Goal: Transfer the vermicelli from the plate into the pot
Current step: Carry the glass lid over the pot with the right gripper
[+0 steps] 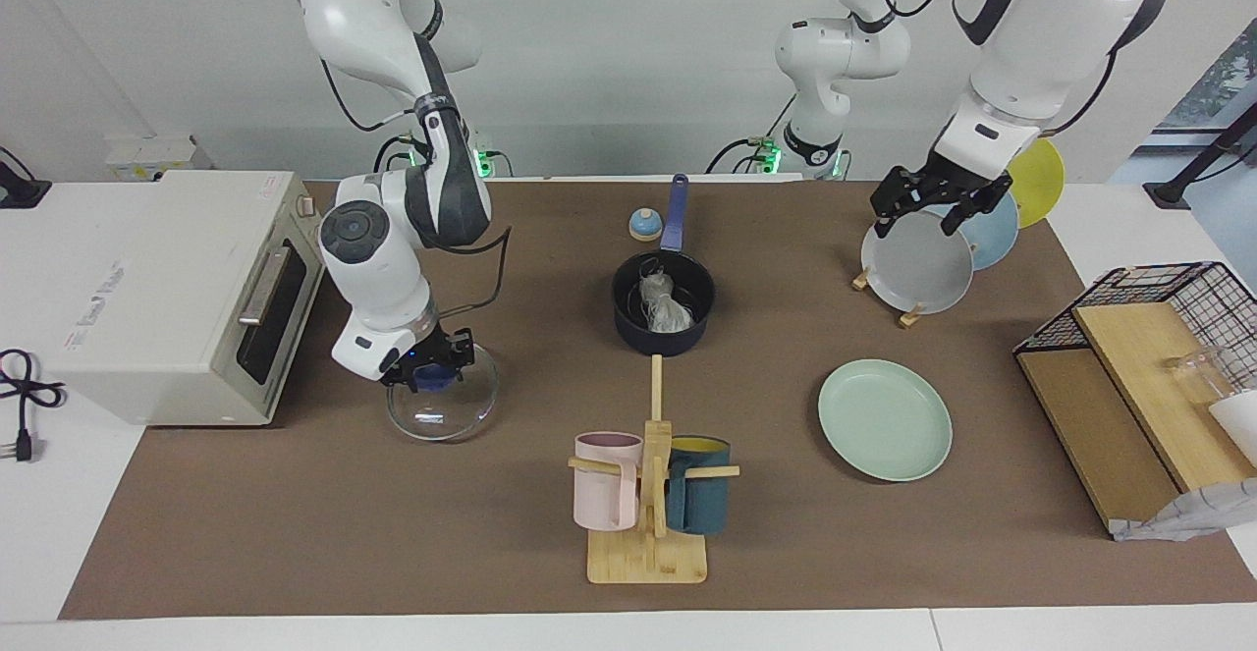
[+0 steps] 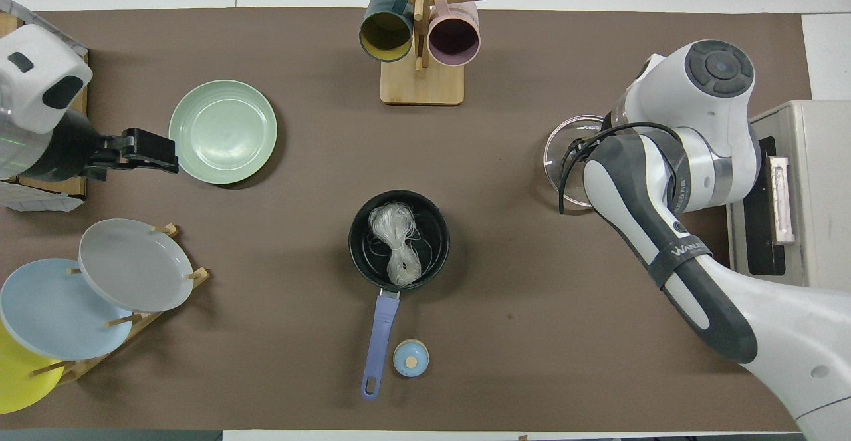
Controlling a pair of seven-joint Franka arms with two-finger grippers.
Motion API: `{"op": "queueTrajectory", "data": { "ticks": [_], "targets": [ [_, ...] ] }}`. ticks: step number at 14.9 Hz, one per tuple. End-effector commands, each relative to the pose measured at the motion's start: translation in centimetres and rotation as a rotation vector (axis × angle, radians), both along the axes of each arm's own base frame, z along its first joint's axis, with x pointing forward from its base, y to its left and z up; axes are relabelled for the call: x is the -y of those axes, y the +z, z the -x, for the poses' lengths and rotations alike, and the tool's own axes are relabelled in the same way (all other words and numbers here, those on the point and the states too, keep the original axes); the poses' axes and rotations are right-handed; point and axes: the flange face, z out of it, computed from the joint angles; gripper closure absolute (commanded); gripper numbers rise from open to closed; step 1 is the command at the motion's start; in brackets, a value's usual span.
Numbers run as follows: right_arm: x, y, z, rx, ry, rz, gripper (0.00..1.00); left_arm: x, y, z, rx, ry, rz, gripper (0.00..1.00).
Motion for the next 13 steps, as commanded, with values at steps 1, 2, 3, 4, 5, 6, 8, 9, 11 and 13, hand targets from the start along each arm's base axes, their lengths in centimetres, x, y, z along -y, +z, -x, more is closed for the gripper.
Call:
{"op": "queueTrajectory", "data": {
  "ticks": [1,2,3,4,5,6,8,9,11,13],
  "targets": [
    [-2.9,4.1,-0.1,-0.023,0.001,-0.009,0.50,-1.8,0.4,0.1,-0.013,-0.044,-0.049,0.00],
    [-4.7,5.4,0.2,-0.035,-0.009,-0.004,0.51,-2.3,0.4,0.1,-0.021,-0.050,-0.048,0.00],
    [-6.4,6.6,0.5,-0.042,-0.022,0.002,0.51,-2.8,0.4,0.2,-0.025,-0.050,-0.049,0.00],
    [-7.9,7.7,0.9,-0.047,-0.035,0.007,0.51,-3.6,0.4,0.2,-0.035,-0.038,-0.049,0.00],
    [-9.3,8.6,1.3,-0.052,-0.042,0.010,0.51,-3.6,0.3,0.3,-0.041,-0.040,-0.050,0.00],
    [-10.8,9.4,1.7,-0.053,-0.045,0.013,0.51,-3.7,0.3,0.4,-0.042,-0.038,-0.050,0.00],
    [-13.6,10.4,2.8,-0.056,-0.078,0.019,0.51,-3.7,0.2,0.6,-0.056,-0.036,-0.052,0.00],
    [-15.0,10.8,3.3,-0.055,-0.096,0.023,0.51,-3.7,0.3,0.8,-0.056,-0.037,-0.052,0.00],
    [-18.7,12.4,4.9,-0.044,-0.128,0.025,0.51,-3.5,0.3,0.8,-0.056,-0.039,-0.051,0.00],
    [-21.4,12.7,6.2,-0.043,-0.165,0.018,0.51,-3.4,0.6,0.8,-0.055,-0.032,-0.049,0.00]
  ]
}}
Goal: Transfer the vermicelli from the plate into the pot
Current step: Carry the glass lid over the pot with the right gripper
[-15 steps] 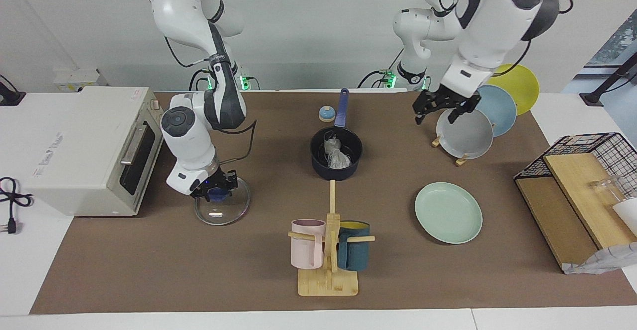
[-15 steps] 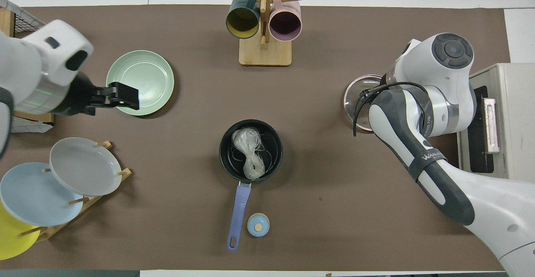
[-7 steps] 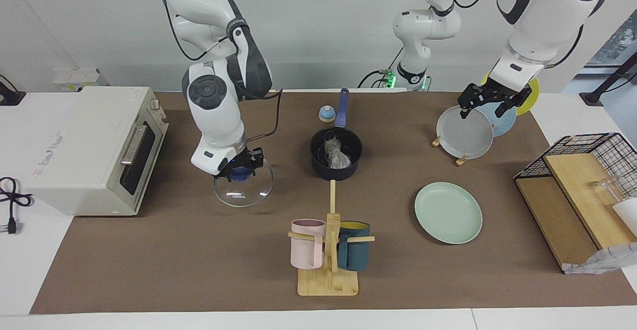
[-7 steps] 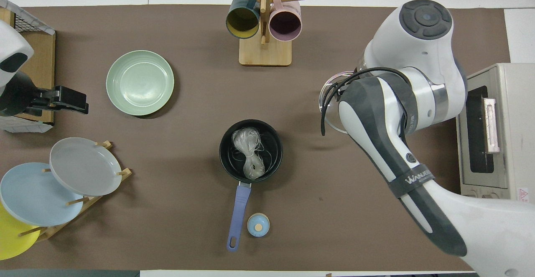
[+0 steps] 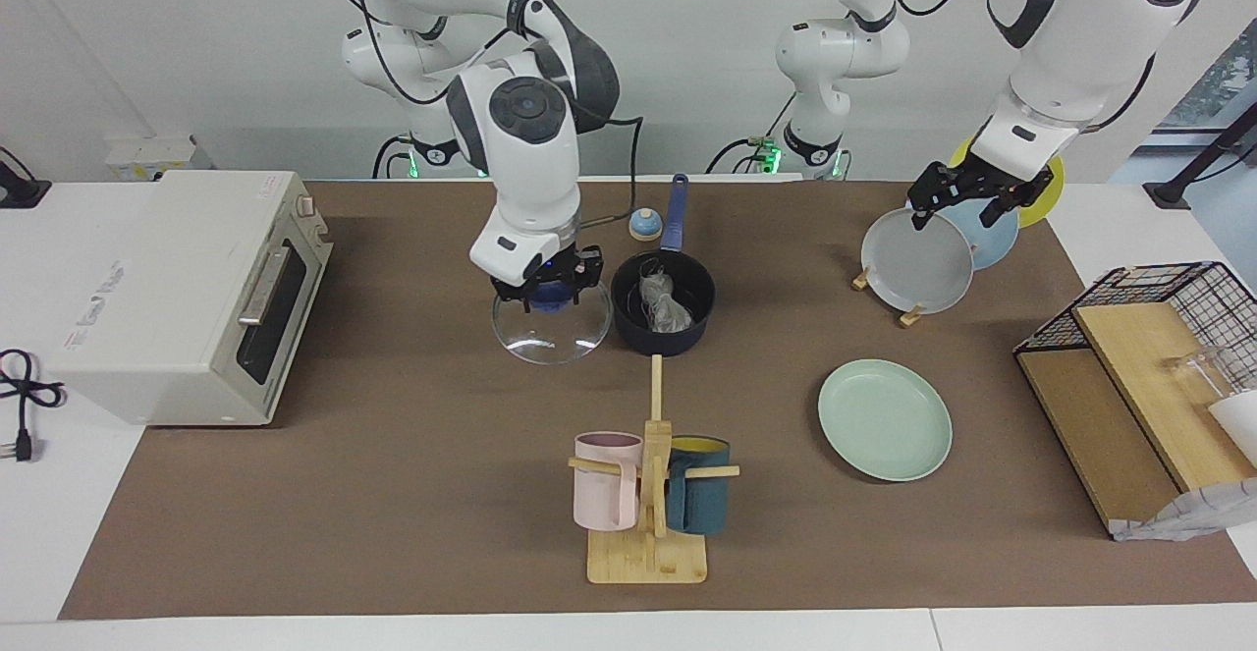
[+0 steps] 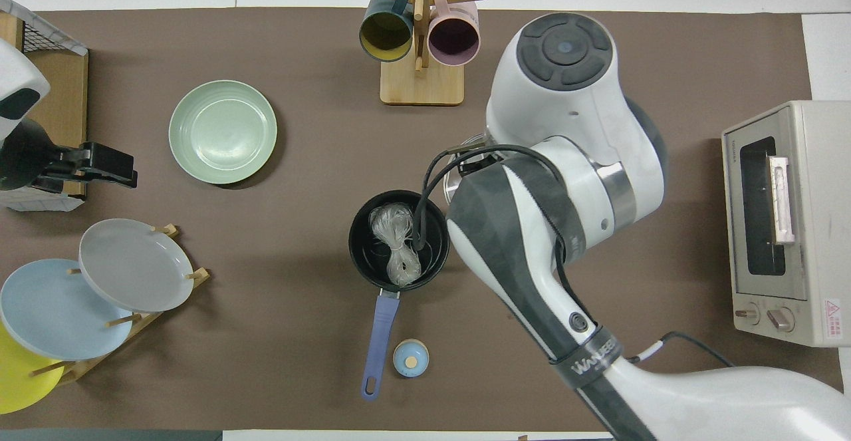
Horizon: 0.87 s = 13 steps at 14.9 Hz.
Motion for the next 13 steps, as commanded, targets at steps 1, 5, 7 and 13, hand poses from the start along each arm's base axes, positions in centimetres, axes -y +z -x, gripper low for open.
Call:
{"op": "queueTrajectory", "data": {
  "ticks": [1,5,7,13],
  "targets": [
    [-2.9,1.2,1.4,0.004,-0.066,-0.012,0.51,-0.2,1.1,0.6,-0.003,-0.005,-0.022,0.00],
    [-7.4,1.1,3.8,0.024,-0.119,-0.020,0.51,-0.5,1.1,0.6,-0.008,0.002,-0.019,0.00],
    [-9.2,1.1,4.9,0.036,-0.139,-0.025,0.51,-0.8,1.1,0.5,-0.003,0.006,-0.017,0.00],
    [-13.3,-0.3,7.7,0.050,-0.153,-0.017,0.51,-1.2,1.1,0.5,-0.005,0.009,-0.016,0.00]
  ]
}}
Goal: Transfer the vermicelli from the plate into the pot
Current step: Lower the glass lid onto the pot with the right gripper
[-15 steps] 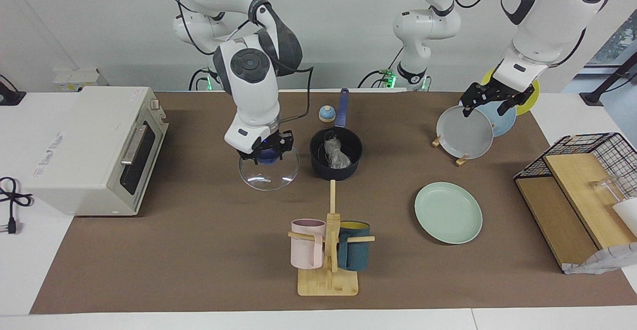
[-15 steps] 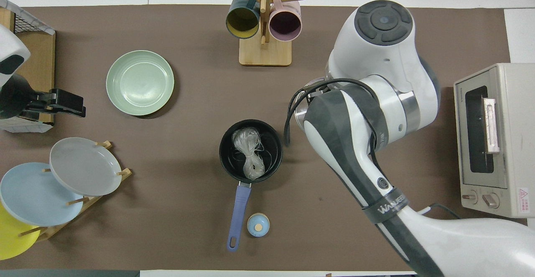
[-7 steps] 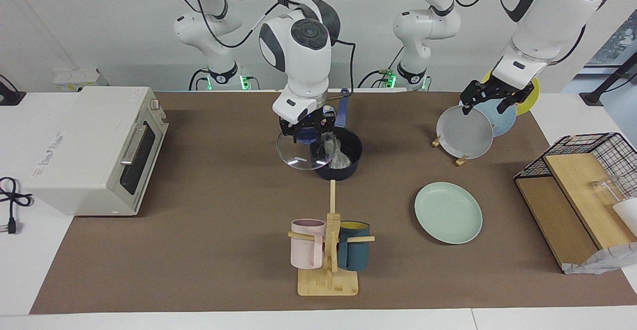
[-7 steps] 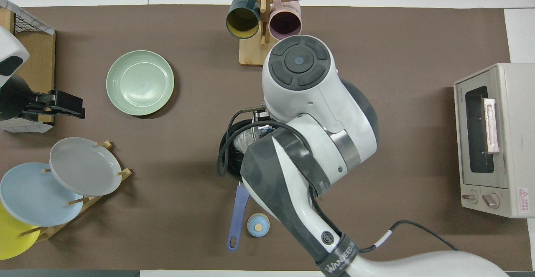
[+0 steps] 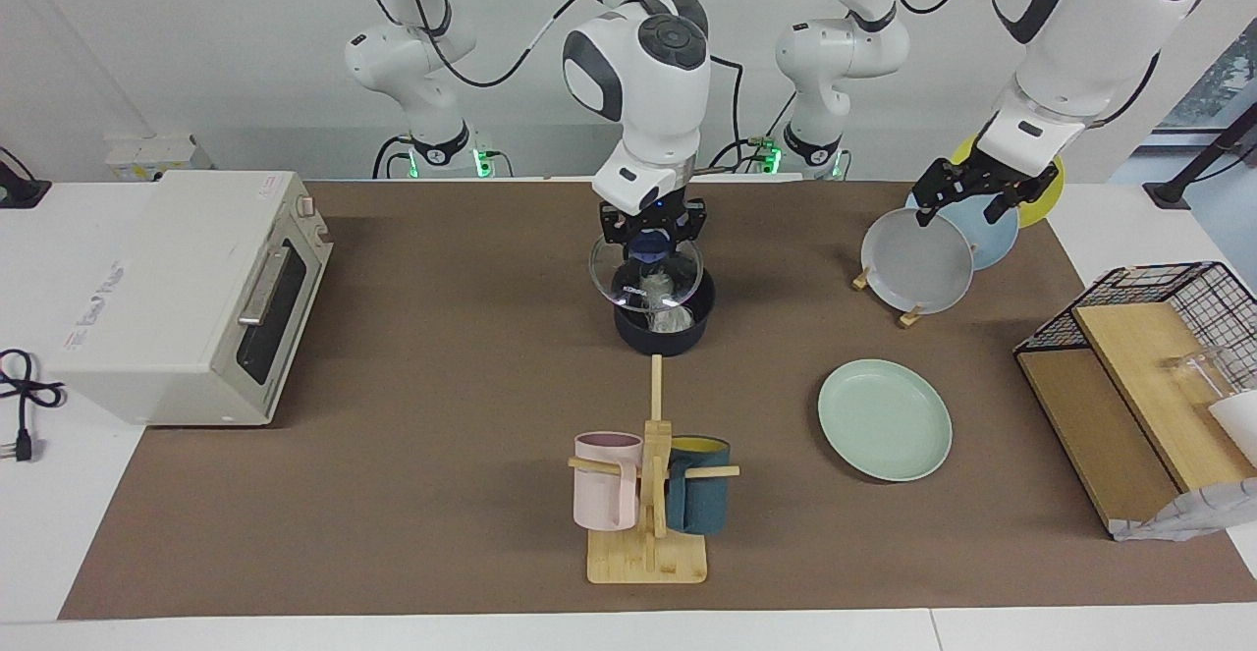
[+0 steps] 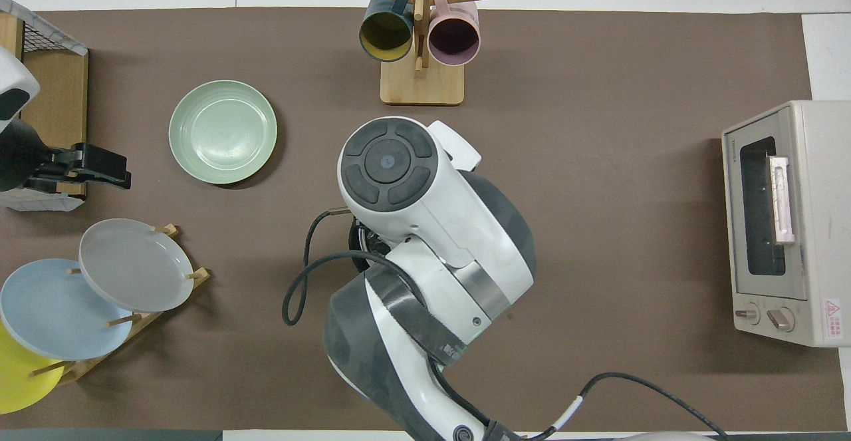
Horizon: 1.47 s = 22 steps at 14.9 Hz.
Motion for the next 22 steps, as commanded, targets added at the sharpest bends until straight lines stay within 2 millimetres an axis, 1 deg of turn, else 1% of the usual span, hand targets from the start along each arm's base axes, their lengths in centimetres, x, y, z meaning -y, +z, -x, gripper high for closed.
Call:
{"op": "queueTrajectory", "data": {
  "ticks": [1,2,3,4,5,7,10,13,15,18,22],
  "targets": [
    [-0.8,-0.7,0.1,0.020,-0.028,-0.013,0.51,-0.5,0.7,0.3,-0.006,-0.004,-0.017,0.00],
    [-1.0,-0.9,-0.1,0.029,-0.031,-0.021,0.51,-1.1,0.6,0.2,-0.009,0.009,-0.017,0.00],
    [-1.2,-1.7,-0.2,0.027,-0.047,-0.019,0.51,-0.8,0.7,0.3,-0.008,0.003,-0.016,0.00],
    [-2.5,-2.6,0.5,0.026,-0.049,-0.016,0.51,-0.8,0.7,0.3,-0.006,0.003,-0.015,0.00],
    [-3.1,-3.3,0.9,0.029,-0.042,-0.006,0.51,-0.8,0.7,0.3,-0.006,0.003,-0.015,0.00],
    [-2.8,-4.2,0.8,0.031,-0.042,0.001,0.51,-1.0,0.7,0.2,-0.005,0.004,-0.015,0.00],
    [-2.6,-5.6,0.9,0.033,-0.042,0.003,0.51,-1.7,0.8,0.2,0.001,0.017,-0.012,0.00],
    [-2.5,-6.1,0.9,0.036,-0.043,0.002,0.51,-1.0,0.6,0.3,0.003,0.010,-0.014,0.00],
    [-2.4,-6.6,1.0,0.032,-0.043,0.006,0.51,-1.5,0.5,0.2,0.004,0.023,-0.014,0.00],
    [-2.4,-7.2,1.0,0.038,-0.042,-0.001,0.51,-1.5,0.5,0.2,0.004,0.018,-0.013,0.00],
    [-2.3,-7.3,1.1,0.037,-0.042,0.001,0.50,-1.3,0.7,0.4,0.001,0.018,-0.014,0.00]
  ]
}}
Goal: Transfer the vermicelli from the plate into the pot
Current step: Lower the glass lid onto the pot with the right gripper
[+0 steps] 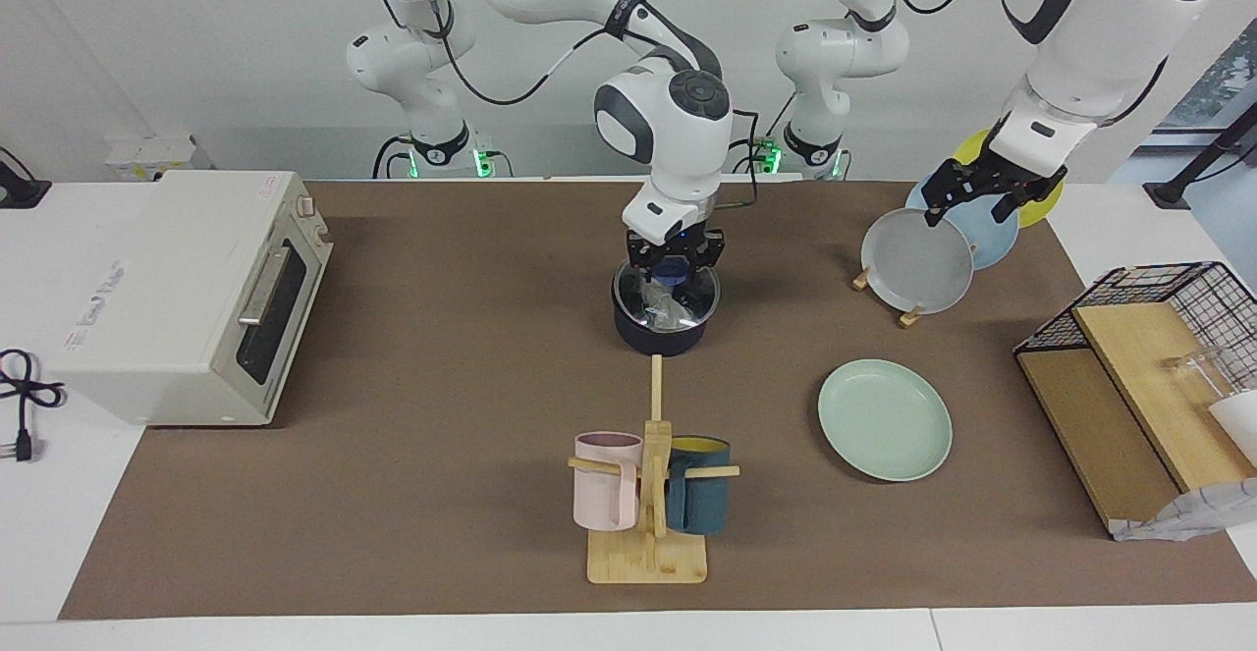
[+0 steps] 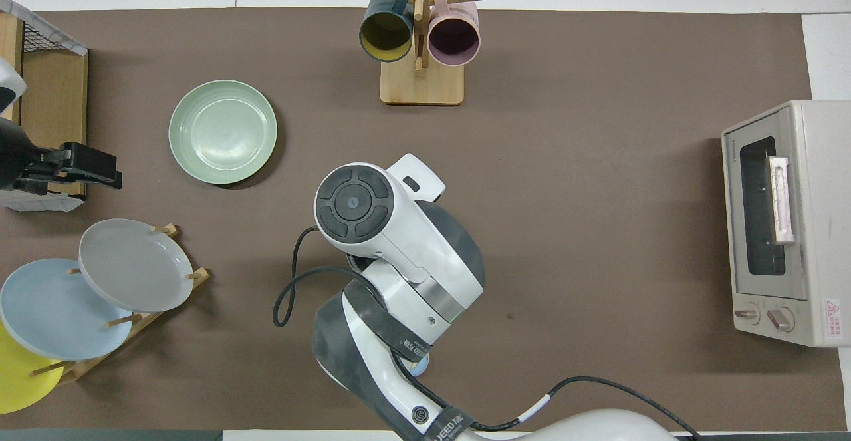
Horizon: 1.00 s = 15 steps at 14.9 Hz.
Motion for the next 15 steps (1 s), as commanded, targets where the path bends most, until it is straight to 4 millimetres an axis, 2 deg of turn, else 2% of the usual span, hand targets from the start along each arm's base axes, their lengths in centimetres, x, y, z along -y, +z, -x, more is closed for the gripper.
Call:
{"op": "queueTrajectory", "data": {
  "ticks": [1,7,11,13,15],
  "targets": [
    [0.33,0.06,0.27,0.020,-0.011,-0.001,0.50,-0.33,0.67,0.42,0.003,0.000,-0.015,0.00],
    [0.47,-0.13,0.42,0.014,-0.011,0.004,0.49,-0.48,0.67,0.41,0.003,0.004,-0.014,0.00],
    [0.52,-0.28,0.47,0.014,-0.013,0.004,0.43,-0.56,0.67,0.40,0.003,0.005,-0.014,0.00],
    [0.53,-0.29,0.49,0.013,-0.016,0.005,0.28,-0.48,0.67,0.41,0.003,0.004,-0.014,0.00],
    [0.50,-0.04,0.33,0.016,-0.020,0.001,0.00,-0.48,0.67,0.41,0.003,0.004,-0.014,0.00]
  ]
}}
